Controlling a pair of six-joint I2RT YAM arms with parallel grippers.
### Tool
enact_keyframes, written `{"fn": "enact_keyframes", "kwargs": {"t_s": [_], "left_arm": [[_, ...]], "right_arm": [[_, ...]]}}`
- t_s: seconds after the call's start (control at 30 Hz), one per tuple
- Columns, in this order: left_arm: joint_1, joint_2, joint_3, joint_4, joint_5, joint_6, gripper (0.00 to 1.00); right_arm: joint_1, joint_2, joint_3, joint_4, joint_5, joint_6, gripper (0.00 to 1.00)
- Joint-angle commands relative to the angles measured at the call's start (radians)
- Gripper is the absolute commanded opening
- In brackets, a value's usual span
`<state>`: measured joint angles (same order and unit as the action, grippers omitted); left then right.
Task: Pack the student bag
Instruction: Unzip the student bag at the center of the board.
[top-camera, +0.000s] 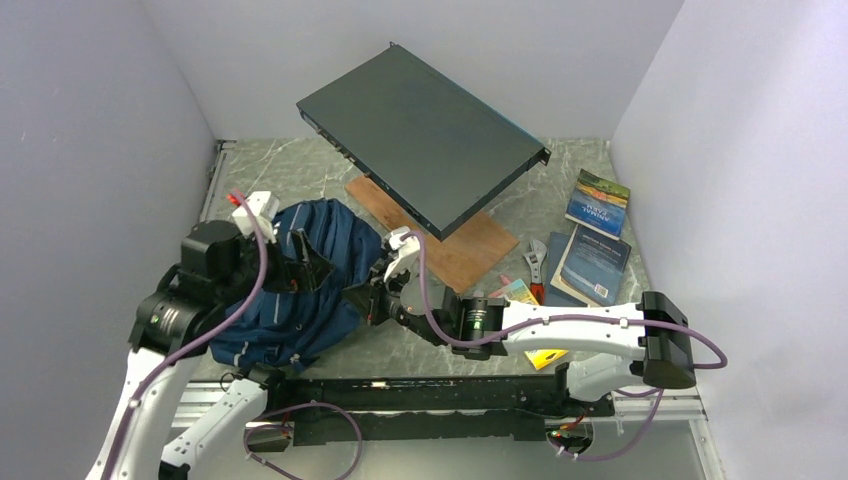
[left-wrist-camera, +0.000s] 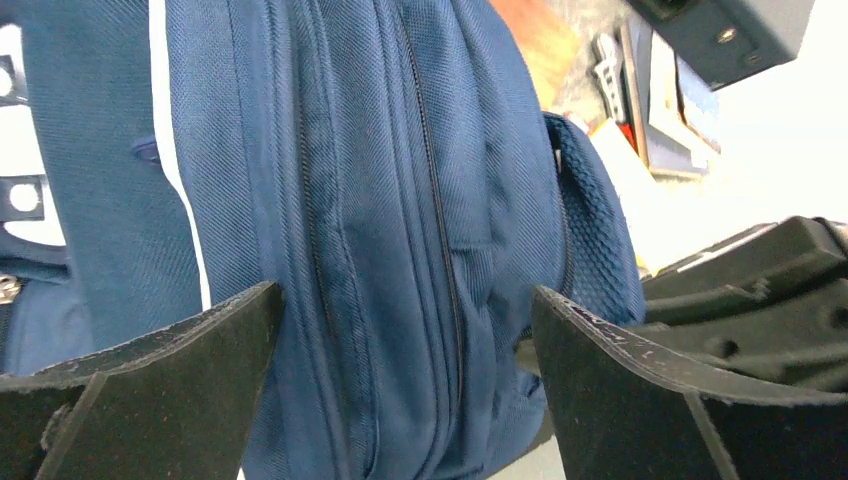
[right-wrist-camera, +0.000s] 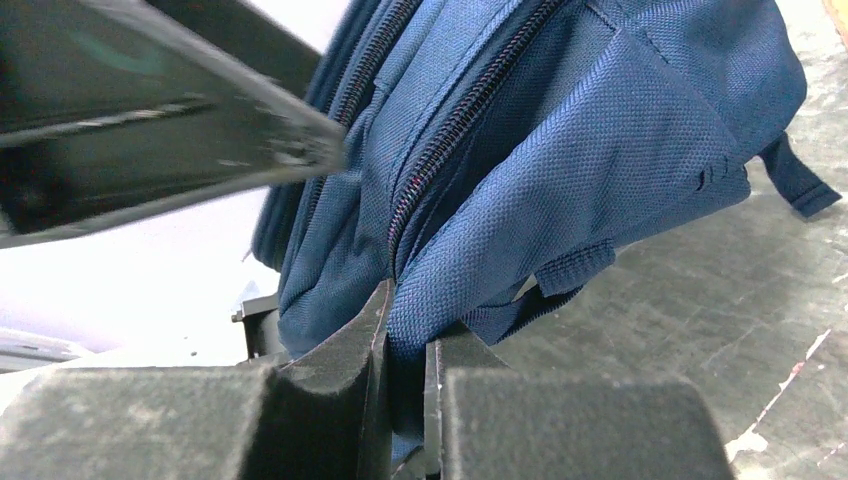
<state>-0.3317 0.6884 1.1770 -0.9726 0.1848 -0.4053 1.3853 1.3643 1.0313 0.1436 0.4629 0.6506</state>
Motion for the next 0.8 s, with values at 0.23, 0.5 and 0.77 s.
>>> {"fn": "enact_keyframes", "kwargs": {"t_s": [0.23,0.5,0.77], "left_arm": [[-0.001,0.200,-0.048,0.147,0.009,0.166,0.42],[-0.001,0.080,-0.096,0.247,-0.128,0.119,0.00],[-0.001,0.100,0.017,0.137,-0.255,-0.046,0.00]], "right_arm": [[0.003,-0.022,0.067,0.114,-0.059,-0.120,0.00],[0.017,-0.055,0.056,-0.181,-0.066,-0.151,0.55],[0.220,-0.075,-0.042,-0.146,-0.080,-0.159,0.80]]}}
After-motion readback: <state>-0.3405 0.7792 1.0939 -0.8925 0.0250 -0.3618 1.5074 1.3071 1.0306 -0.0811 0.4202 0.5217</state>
